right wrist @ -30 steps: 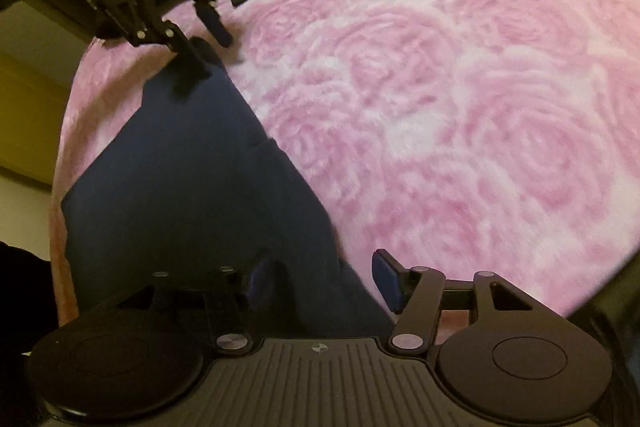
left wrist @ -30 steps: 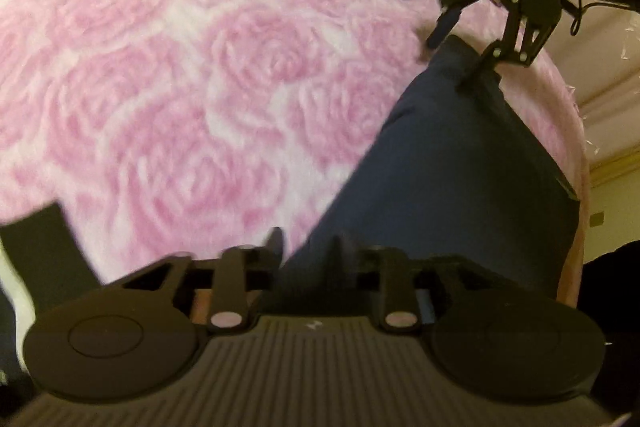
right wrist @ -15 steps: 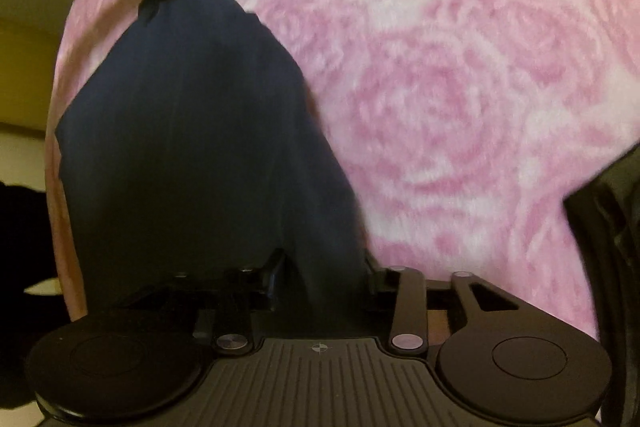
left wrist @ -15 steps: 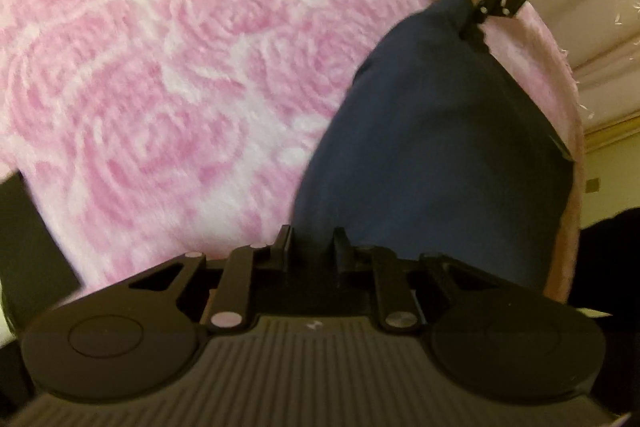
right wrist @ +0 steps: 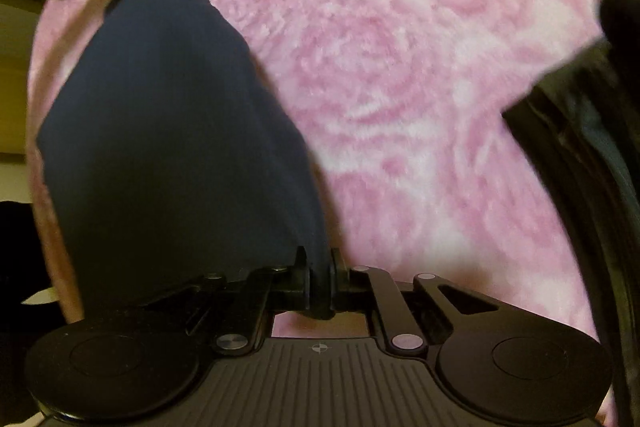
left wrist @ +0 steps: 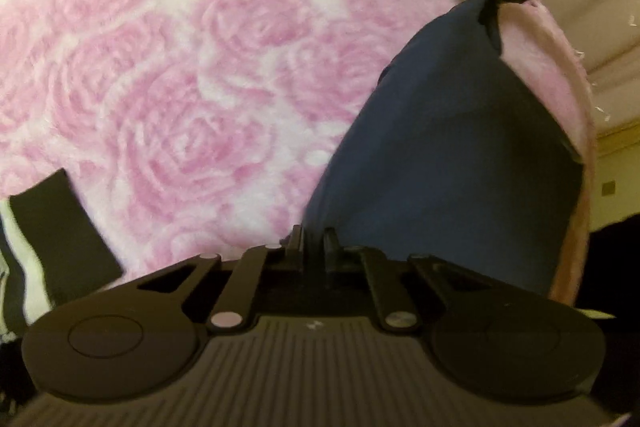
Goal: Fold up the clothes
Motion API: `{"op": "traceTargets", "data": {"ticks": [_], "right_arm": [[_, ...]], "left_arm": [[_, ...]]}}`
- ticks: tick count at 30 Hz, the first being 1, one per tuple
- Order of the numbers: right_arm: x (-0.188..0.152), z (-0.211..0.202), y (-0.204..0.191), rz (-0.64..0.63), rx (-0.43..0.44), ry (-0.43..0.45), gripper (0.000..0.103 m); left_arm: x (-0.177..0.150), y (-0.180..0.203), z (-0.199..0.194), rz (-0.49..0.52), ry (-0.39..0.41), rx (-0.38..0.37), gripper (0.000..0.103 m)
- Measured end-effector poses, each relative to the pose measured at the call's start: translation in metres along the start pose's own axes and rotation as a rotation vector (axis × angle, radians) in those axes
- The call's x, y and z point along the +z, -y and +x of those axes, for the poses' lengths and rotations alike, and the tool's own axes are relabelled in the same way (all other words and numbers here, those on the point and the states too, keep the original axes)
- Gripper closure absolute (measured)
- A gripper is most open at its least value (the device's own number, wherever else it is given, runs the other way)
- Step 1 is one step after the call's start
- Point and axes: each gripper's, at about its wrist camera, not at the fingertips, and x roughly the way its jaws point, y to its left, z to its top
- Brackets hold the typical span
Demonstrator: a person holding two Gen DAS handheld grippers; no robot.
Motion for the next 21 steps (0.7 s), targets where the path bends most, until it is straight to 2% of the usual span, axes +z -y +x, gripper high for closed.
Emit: {"op": "traceTargets", "data": {"ticks": [1, 2, 3, 5, 6, 11, 13, 14, 15, 16, 17, 18, 19, 20, 21], "right_arm": [[0.002, 0.002, -0.005, -0.007, -0.034, 0.006, 0.051], [0.0, -0.001, -0.006, -0.02, -0.073, 0.016, 0.035], [-0.002, -0.005, -0.009, -0.041, -0.095, 0.039, 0.03], [-0.001, -0.019, -0.013, -0.04, -0.099, 0.104, 0.03], [0.002, -0.026, -0.017, -0.043, -0.098, 0.148, 0.03], [0.047, -0.022, -0.032, -0.095, 0.022, 0.278, 0.03], [0.068, 0.0, -0.032, -0.101, 0.072, 0.244, 0.031], [0.078, 0.013, -0.031, -0.103, 0.097, 0.221, 0.032], [0.086, 0.027, -0.029, -0.092, 0.136, 0.181, 0.057], [0.087, 0.031, -0.025, -0.074, 0.172, 0.153, 0.079], [0.087, 0.031, -0.019, -0.054, 0.205, 0.131, 0.08], [0.086, 0.029, -0.017, -0.045, 0.224, 0.12, 0.091], [0.083, 0.02, -0.017, -0.054, 0.229, 0.128, 0.094], [0.081, 0.007, -0.018, -0.06, 0.231, 0.145, 0.095], [0.081, -0.003, -0.016, -0.061, 0.218, 0.16, 0.096]], "left_arm": [[0.002, -0.003, 0.006, -0.001, 0.006, 0.006, 0.096], [0.004, -0.006, 0.012, -0.001, 0.012, 0.013, 0.091], [0.006, -0.01, 0.018, -0.002, 0.018, 0.019, 0.083], [0.004, -0.013, 0.015, -0.018, 0.032, 0.017, 0.075], [0.003, -0.014, 0.013, -0.027, 0.038, 0.016, 0.075], [0.008, -0.014, -0.002, 0.011, 0.107, -0.014, 0.072], [0.016, -0.015, 0.011, 0.055, 0.091, -0.041, 0.071], [0.019, -0.014, 0.022, 0.07, 0.066, -0.05, 0.071], [0.022, -0.013, 0.034, 0.084, 0.041, -0.06, 0.071], [0.022, -0.011, 0.044, 0.099, 0.011, -0.069, 0.071], [0.021, -0.01, 0.049, 0.101, 0.006, -0.073, 0.071], [0.02, -0.009, 0.052, 0.103, 0.004, -0.076, 0.075], [0.02, -0.01, 0.051, 0.086, -0.003, -0.086, 0.081], [0.019, -0.01, 0.044, 0.078, -0.003, -0.091, 0.091], [0.019, -0.009, 0.033, 0.081, 0.018, -0.09, 0.093]]}}
